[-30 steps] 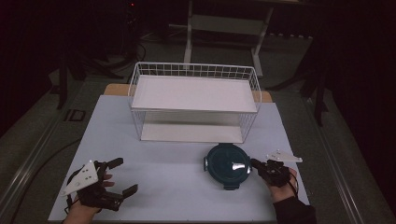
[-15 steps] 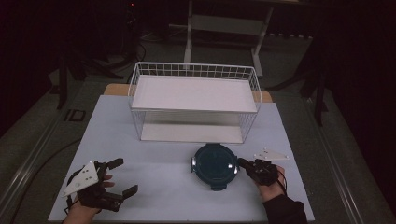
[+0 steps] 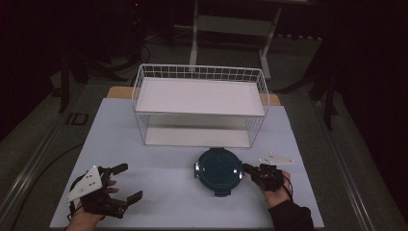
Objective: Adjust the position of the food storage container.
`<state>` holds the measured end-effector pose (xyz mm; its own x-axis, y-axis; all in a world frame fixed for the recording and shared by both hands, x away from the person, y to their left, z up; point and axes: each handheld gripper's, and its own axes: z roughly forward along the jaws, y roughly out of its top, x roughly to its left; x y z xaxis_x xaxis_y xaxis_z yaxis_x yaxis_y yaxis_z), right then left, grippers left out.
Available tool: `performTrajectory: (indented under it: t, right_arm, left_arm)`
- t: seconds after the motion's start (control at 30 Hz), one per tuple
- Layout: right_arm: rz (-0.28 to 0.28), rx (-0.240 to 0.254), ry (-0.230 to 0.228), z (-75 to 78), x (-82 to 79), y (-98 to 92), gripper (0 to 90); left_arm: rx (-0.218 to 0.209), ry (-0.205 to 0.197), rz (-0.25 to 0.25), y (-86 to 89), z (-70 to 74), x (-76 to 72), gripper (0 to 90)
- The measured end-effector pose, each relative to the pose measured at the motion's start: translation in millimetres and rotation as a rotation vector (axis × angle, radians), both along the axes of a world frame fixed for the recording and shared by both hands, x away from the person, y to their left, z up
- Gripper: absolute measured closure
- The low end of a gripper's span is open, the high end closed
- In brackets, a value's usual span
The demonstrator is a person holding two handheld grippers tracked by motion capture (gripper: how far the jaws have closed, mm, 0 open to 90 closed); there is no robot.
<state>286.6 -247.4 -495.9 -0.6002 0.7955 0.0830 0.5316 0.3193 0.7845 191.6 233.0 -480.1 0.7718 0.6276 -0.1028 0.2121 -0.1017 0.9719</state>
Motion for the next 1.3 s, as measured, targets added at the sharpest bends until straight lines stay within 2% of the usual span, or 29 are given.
performTrajectory:
  t: [0.6, 0.7, 1.0, 1.23, 1.3]
  right_arm:
    - [0.071, 0.027, 0.009, -0.2, 3.2, 35.5, 90.0]
    - [0.081, 0.017, 0.0, -0.1, 2.5, 45.1, 90.0]
    - [0.128, 0.036, 0.008, -1.6, 4.9, 66.7, 90.0]
    - [0.121, 0.026, 0.007, -0.9, 6.5, 80.0, 90.0]
    - [0.135, 0.035, 0.015, -1.3, 6.8, 83.7, 90.0]
  left_arm:
    - [-0.004, 0.007, -0.006, 0.4, -0.8, 0.8, 0.0]
    - [-0.004, 0.009, -0.004, 0.5, -0.9, 0.6, 0.0]
    - [0.002, 0.009, -0.012, -0.3, -1.8, 0.6, 0.0]
    - [0.007, 0.011, -0.013, -1.5, -1.9, 0.9, 0.0]
    - [0.007, 0.011, -0.015, -1.9, -1.9, 0.6, 0.0]
